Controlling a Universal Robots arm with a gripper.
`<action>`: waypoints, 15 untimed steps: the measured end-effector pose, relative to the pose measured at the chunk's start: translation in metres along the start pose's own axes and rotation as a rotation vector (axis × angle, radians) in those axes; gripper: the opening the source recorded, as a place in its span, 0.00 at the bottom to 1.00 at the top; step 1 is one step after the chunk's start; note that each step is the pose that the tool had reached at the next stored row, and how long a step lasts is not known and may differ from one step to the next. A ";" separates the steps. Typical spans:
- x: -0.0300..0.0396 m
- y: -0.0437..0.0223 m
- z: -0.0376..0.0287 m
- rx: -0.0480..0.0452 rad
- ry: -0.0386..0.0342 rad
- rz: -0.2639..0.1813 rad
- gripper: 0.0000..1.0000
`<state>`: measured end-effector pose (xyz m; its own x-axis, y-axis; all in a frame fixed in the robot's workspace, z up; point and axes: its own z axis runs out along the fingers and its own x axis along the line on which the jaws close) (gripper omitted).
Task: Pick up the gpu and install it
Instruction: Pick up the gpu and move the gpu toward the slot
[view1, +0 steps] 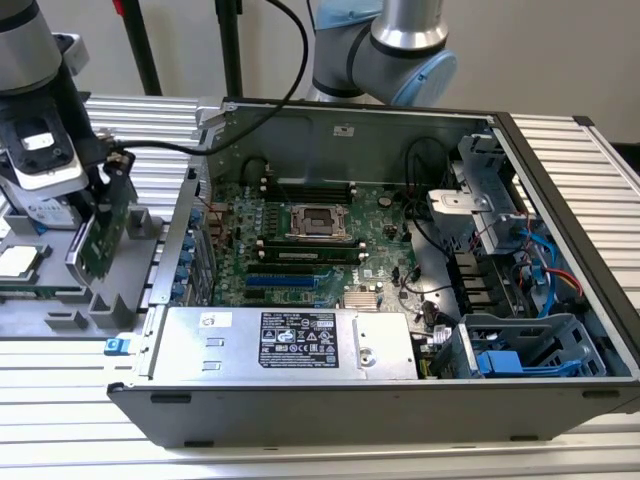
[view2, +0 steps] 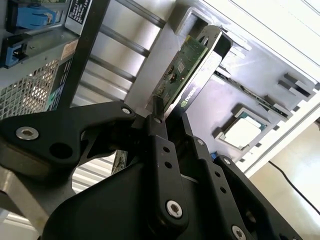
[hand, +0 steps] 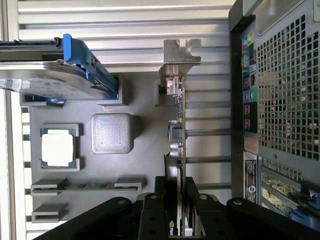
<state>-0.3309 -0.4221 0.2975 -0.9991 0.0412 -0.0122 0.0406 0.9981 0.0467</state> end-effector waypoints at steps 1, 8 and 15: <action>0.0000 0.0001 -0.0007 -0.0001 -0.0001 0.000 0.00; -0.0001 0.0003 -0.0069 -0.0001 -0.0001 0.000 0.00; -0.0002 0.0006 -0.0124 -0.0001 -0.0001 0.000 0.00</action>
<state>-0.3309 -0.4221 0.3099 -0.9991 0.0411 -0.0122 0.0405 0.9981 0.0468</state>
